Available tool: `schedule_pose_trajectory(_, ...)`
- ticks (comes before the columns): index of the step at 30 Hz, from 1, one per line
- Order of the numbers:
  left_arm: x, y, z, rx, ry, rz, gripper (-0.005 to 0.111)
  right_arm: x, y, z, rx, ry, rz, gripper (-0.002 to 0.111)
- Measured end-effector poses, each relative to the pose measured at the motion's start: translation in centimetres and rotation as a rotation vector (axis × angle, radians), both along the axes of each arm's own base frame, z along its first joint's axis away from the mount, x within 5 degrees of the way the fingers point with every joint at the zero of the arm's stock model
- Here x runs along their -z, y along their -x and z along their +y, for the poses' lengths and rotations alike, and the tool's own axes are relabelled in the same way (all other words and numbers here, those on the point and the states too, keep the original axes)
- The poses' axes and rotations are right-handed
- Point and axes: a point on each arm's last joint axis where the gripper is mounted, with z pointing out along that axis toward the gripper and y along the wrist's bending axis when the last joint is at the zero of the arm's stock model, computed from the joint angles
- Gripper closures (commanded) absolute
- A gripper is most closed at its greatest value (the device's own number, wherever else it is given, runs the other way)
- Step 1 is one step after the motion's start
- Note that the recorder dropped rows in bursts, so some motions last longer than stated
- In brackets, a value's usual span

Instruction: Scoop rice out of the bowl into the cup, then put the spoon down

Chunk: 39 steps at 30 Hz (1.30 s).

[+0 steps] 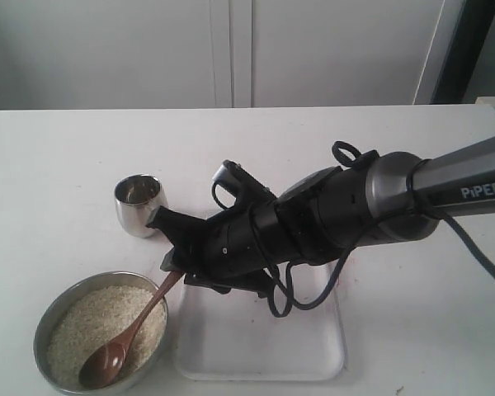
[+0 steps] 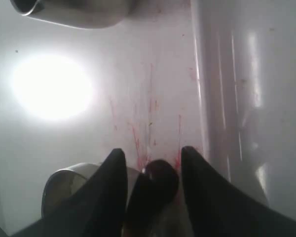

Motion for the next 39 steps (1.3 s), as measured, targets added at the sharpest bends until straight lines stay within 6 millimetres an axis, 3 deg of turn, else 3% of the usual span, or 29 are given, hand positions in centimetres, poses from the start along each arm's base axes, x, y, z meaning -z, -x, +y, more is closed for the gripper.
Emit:
schedule_pose_trajectory(8,0.0,0.0,0.0,0.0,0.0,0.0,0.092,0.0,0.1,0.1,-0.018,-0.009,0.001,0.073)
schedule_pose_trajectory(16,0.0,0.0,0.0,0.0,0.0,0.0,0.092,-0.3,0.0,0.3,-0.042,-0.007,-0.019,0.087)
schedule_pose_trajectory(34,0.0,0.0,0.0,0.0,0.0,0.0,0.092,-1.6,-0.7,1.0,-0.081,-0.043,-0.071,0.087)
schedule_pose_trajectory(39,0.0,0.0,0.0,0.0,0.0,0.0,0.092,-2.4,-1.1,1.4,-0.102,-0.054,-0.112,0.092)
